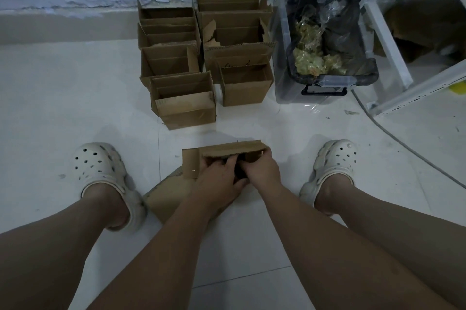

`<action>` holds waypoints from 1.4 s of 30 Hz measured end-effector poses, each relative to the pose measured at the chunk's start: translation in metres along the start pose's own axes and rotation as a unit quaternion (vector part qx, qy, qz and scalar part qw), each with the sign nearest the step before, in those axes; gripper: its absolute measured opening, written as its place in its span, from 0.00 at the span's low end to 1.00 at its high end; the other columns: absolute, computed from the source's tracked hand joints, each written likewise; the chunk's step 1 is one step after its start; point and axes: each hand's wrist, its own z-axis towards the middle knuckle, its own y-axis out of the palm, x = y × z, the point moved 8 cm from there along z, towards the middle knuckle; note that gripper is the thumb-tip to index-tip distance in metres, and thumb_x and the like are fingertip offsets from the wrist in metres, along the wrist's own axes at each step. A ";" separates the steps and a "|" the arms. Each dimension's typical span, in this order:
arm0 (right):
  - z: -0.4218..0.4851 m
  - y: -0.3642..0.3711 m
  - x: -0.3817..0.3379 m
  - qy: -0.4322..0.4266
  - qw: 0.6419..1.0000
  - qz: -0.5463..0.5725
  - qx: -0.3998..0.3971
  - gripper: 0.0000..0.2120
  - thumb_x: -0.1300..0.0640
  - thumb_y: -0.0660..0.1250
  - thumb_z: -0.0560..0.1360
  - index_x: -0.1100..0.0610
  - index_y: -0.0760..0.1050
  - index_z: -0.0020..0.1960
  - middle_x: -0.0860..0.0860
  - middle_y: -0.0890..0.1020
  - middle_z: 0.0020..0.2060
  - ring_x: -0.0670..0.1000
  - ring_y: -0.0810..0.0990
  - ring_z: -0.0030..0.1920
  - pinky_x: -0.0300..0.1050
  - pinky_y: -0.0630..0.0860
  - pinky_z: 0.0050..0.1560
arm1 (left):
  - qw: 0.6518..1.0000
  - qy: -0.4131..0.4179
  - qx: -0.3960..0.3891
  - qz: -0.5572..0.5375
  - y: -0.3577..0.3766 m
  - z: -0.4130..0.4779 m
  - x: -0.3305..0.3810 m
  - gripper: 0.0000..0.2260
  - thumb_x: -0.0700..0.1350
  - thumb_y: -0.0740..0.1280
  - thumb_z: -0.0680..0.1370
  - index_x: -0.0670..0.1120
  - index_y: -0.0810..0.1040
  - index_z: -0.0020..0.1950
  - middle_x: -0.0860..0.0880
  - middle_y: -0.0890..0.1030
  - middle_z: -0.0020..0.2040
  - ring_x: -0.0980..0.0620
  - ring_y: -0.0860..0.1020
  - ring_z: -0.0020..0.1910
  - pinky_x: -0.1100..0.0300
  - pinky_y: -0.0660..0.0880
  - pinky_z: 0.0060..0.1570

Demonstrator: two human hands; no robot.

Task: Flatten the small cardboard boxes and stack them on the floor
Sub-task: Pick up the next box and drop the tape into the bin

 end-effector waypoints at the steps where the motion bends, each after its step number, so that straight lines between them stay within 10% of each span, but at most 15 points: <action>1: 0.001 -0.002 0.001 0.010 1.000 -0.021 -0.001 0.29 0.45 0.69 0.71 0.53 0.64 0.67 0.53 0.79 0.53 0.55 0.78 0.49 0.46 0.75 0.46 | 1.000 0.002 -0.006 -0.011 0.002 -0.001 0.000 0.26 0.56 0.60 0.78 0.48 0.60 0.73 0.48 0.80 0.52 0.48 0.77 0.52 0.54 0.69 0.50; 8: -0.003 -0.006 0.009 0.050 0.995 -0.090 0.019 0.21 0.46 0.64 0.72 0.57 0.73 0.59 0.53 0.79 0.49 0.54 0.78 0.44 0.44 0.73 0.42 | 0.986 -0.050 0.141 0.076 -0.026 -0.012 -0.003 0.13 0.45 0.61 0.77 0.49 0.78 0.59 0.46 0.77 0.54 0.46 0.70 0.52 0.56 0.68 0.52; 14: -0.012 -0.002 0.006 0.036 0.998 -0.054 0.016 0.06 0.58 0.60 0.73 0.55 0.68 0.37 0.52 0.75 0.37 0.50 0.73 0.35 0.42 0.67 0.33 | 0.979 -0.151 0.131 0.043 -0.019 -0.023 -0.016 0.19 0.43 0.66 0.75 0.52 0.71 0.66 0.41 0.61 0.69 0.41 0.65 0.64 0.56 0.69 0.59; 22: -0.017 -0.010 -0.009 -0.049 0.997 0.024 0.055 0.17 0.64 0.55 0.74 0.54 0.75 0.58 0.49 0.75 0.41 0.53 0.73 0.43 0.44 0.68 0.44 | 0.972 -0.102 0.208 0.034 -0.036 -0.028 -0.022 0.23 0.39 0.71 0.72 0.46 0.72 0.66 0.36 0.63 0.69 0.38 0.72 0.61 0.50 0.75 0.56; 30: -0.020 -0.007 0.009 -0.041 0.985 0.153 0.064 0.13 0.64 0.56 0.74 0.51 0.77 0.45 0.49 0.77 0.38 0.53 0.74 0.42 0.44 0.69 0.42 | 0.949 -0.046 0.312 0.026 -0.051 -0.037 -0.008 0.08 0.41 0.61 0.76 0.42 0.67 0.53 0.31 0.72 0.62 0.35 0.78 0.48 0.45 0.80 0.41; 39: -0.023 -0.007 0.063 0.187 0.859 0.477 0.000 0.14 0.67 0.60 0.75 0.53 0.81 0.45 0.52 0.81 0.33 0.52 0.76 0.35 0.41 0.72 0.35 | 0.833 -0.343 0.249 -0.355 -0.024 -0.035 -0.082 0.15 0.33 0.59 0.77 0.51 0.69 0.56 0.56 0.81 0.42 0.51 0.77 0.48 0.67 0.66 0.36; 42: -0.026 0.000 0.066 0.203 0.826 0.525 -0.035 0.12 0.65 0.61 0.76 0.54 0.82 0.48 0.54 0.83 0.40 0.55 0.78 0.41 0.46 0.76 0.45 | 0.800 -0.388 0.197 -0.413 -0.010 -0.031 -0.087 0.13 0.40 0.60 0.79 0.47 0.71 0.63 0.48 0.78 0.58 0.50 0.74 0.52 0.62 0.68 0.45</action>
